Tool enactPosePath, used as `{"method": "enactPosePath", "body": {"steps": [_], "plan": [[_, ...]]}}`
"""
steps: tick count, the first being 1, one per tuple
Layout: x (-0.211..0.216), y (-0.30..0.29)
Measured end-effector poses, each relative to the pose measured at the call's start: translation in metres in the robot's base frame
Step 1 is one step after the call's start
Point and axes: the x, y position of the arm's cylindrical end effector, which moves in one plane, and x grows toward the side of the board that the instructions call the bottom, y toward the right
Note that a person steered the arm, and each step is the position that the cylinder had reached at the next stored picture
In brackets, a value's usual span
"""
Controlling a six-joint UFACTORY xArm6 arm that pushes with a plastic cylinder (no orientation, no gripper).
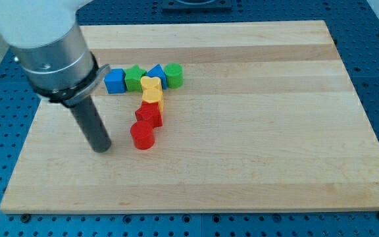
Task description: Point your arm at the green circle
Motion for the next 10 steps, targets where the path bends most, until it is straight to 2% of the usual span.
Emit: {"method": "enactPosePath", "body": {"steps": [1,4,5,6,7,8,9,10], "plan": [[-0.002,0.026],[0.010,0.017],[0.031,0.066],[0.045,0.164],[-0.023,0.249],[-0.172,0.294],[-0.269,0.336],[-0.283,0.345]]}}
